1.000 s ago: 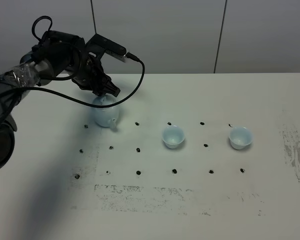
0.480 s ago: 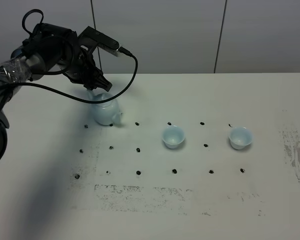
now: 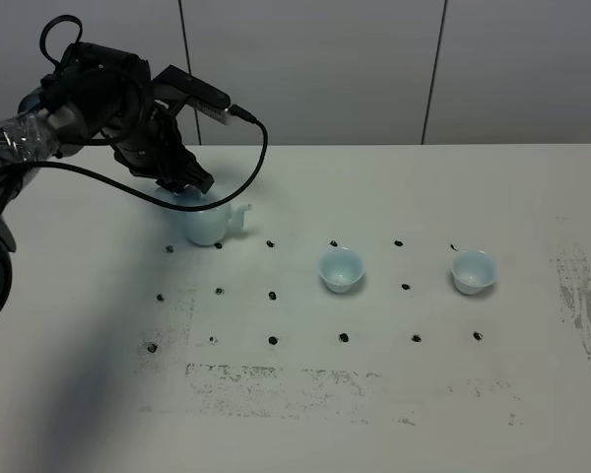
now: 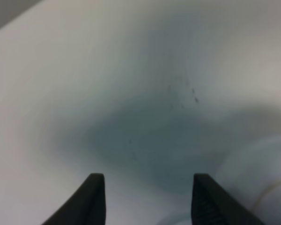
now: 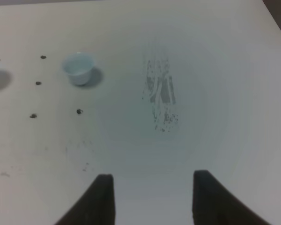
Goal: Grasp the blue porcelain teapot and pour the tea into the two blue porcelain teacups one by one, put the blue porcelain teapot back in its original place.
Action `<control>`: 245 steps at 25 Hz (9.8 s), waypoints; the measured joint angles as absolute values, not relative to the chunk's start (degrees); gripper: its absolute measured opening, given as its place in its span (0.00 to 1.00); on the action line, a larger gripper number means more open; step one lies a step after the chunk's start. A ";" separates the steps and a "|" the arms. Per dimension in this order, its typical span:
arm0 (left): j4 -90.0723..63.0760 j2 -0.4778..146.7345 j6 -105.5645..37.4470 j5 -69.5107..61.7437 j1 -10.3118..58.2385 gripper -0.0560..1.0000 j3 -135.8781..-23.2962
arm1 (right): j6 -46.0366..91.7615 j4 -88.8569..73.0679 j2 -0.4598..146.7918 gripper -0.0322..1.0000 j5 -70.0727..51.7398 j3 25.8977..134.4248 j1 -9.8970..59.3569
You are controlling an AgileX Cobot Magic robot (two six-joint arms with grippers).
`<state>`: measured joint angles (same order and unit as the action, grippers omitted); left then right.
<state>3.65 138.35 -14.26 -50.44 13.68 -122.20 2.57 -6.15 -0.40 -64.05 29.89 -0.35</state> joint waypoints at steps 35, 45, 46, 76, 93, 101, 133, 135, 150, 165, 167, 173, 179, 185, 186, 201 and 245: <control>3.59 122.34 10.46 -26.33 9.06 0.48 -94.14 | 2.57 -6.40 -0.40 0.39 -64.05 29.89 -0.35; 0.42 125.62 11.09 -25.49 9.06 0.48 -94.09 | 2.57 -6.46 -0.40 0.39 -64.05 29.89 -0.35; 0.00 125.81 11.09 -25.75 9.06 0.48 -94.09 | 2.57 -6.46 -0.40 0.39 -64.05 29.89 -0.35; -2.23 117.95 -35.49 -47.41 9.40 0.48 -94.65 | 2.57 -6.47 -0.40 0.39 -64.05 29.89 -0.35; -4.60 123.68 -51.76 -54.56 12.45 0.48 -102.87 | 2.57 -6.57 -0.40 0.39 -64.05 29.89 -0.35; -5.14 125.96 -49.02 -53.22 12.98 0.48 -105.59 | 2.57 -7.47 -0.40 0.39 -64.05 29.89 -0.35; -5.25 134.46 -45.61 -58.16 13.09 0.46 -112.87 | 2.57 -10.15 -0.40 0.39 -63.82 29.89 -0.35; -5.25 134.46 -45.61 -57.91 13.11 0.43 -112.87 | 2.57 -10.15 -0.40 0.39 -63.82 29.89 -0.35; -5.20 135.21 -45.58 -57.01 13.56 0.13 -112.87 | 2.57 -10.15 -0.40 0.39 -63.77 29.89 -0.35; -7.31 134.98 -46.43 -56.30 13.58 0.13 -112.87 | 2.57 -10.15 -0.40 0.39 -63.71 29.89 -0.35; -8.53 134.63 -46.83 -56.04 13.58 0.13 -112.87 | 2.57 -10.15 -0.40 0.39 -63.71 29.89 -0.35; -10.17 131.53 -47.17 -56.16 13.71 0.13 -112.87 | 2.57 -10.15 -0.40 0.39 -63.65 29.89 -0.35; -10.33 128.74 -49.69 -57.26 16.05 0.13 -114.20 | 2.51 -10.20 -0.40 0.39 -63.65 29.89 -0.35; -10.83 131.23 -49.75 -59.94 19.25 0.13 -124.81 | 2.51 -10.20 -0.40 0.39 -63.65 29.89 -0.35; -10.94 132.08 -49.75 -60.42 19.94 0.13 -127.23 | 2.57 -10.20 -0.40 0.39 -63.65 29.89 -0.35; -9.45 143.69 -60.70 -60.71 29.49 0.13 -143.83 | 2.57 -10.20 -0.40 0.39 -63.65 29.89 -0.35; 6.47 149.49 -74.41 -46.40 37.91 0.13 -144.21 | 2.50 -10.24 -0.40 0.39 -63.65 29.89 -0.35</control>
<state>6.47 149.49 -74.41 -46.40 37.91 -144.21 2.50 -10.24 -0.40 -63.65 29.89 -0.35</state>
